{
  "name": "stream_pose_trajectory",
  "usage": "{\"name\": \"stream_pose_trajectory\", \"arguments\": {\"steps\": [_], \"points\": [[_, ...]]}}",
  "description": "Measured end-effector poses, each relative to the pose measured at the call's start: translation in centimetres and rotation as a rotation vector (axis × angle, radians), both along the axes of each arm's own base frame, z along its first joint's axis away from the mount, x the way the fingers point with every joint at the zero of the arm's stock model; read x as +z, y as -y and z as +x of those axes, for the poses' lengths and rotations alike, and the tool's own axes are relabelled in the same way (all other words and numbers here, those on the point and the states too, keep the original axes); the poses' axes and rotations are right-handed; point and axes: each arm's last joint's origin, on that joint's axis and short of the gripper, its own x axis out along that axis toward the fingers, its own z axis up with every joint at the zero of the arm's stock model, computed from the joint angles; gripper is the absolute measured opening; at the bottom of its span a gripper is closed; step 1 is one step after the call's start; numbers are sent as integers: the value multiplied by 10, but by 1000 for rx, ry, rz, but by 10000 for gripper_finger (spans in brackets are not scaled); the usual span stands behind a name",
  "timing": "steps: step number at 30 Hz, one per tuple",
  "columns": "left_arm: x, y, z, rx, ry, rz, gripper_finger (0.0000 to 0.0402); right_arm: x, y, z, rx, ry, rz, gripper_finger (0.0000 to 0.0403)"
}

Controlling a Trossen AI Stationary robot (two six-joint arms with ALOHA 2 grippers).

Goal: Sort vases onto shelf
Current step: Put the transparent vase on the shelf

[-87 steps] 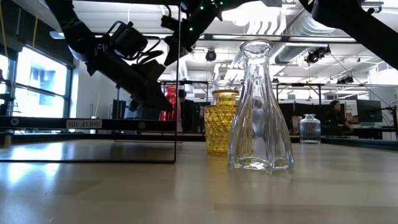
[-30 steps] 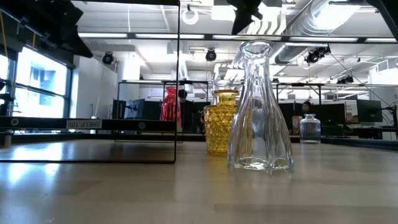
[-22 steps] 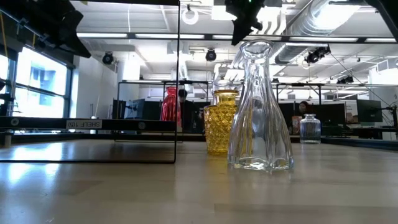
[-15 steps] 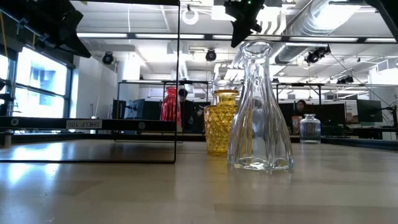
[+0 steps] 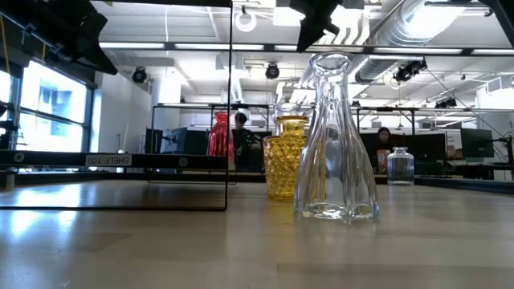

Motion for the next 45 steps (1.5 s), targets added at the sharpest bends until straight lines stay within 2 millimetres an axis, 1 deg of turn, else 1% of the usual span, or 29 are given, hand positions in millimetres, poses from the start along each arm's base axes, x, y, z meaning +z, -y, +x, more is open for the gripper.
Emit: {"name": "stream_pose_trajectory", "arguments": {"steps": [5, 8, 12, 15, 20, 22, 25, 27, 30, 33, 36, 38, 42, 45], "points": [[0, 0, 0, 0, 1, -1, 1, 6, -18, 4, -134, 70, -5, 0], [0, 0, 0, 0, 1, -1, 1, 12, -37, 10, -249, 152, -20, 0], [0, 0, 0, 0, 1, -1, 1, 24, -67, 12, -430, 317, -56, 0], [0, 0, 0, 0, 1, -1, 1, 37, -88, 11, -541, 483, -87, 0], [0, 0, 0, 0, 2, -1, 1, 47, -118, 15, -633, 705, -63, 0], [0, 0, 0, 0, 1, -2, 1, 49, -132, 16, -686, 753, -126, 0], [0, 0, 0, 0, 1, -2, 1, 45, -145, 21, -788, 754, -323, 0], [0, 0, 0, 0, 2, -1, 1, 41, -145, 22, -829, 731, -403, 0], [0, 0, 0, 0, 2, -1, 1, 40, -135, 20, -855, 712, -420, 0], [0, 0, 0, -1, 2, -2, 1, 36, -122, 19, -888, 708, -401, 0], [0, 0, 0, -1, 1, -2, 1, 30, -106, 18, -915, 702, -346, 0], [0, 0, 0, 0, 2, -2, 1, 24, -96, 16, -923, 668, -286, 0], [0, 0, 0, 0, 2, -2, 1, 11, -77, 6, -925, 518, -149, 0], [0, 0, 0, 0, 2, -2, 1, 3, -66, -9, -935, 343, -125, 0]]}}
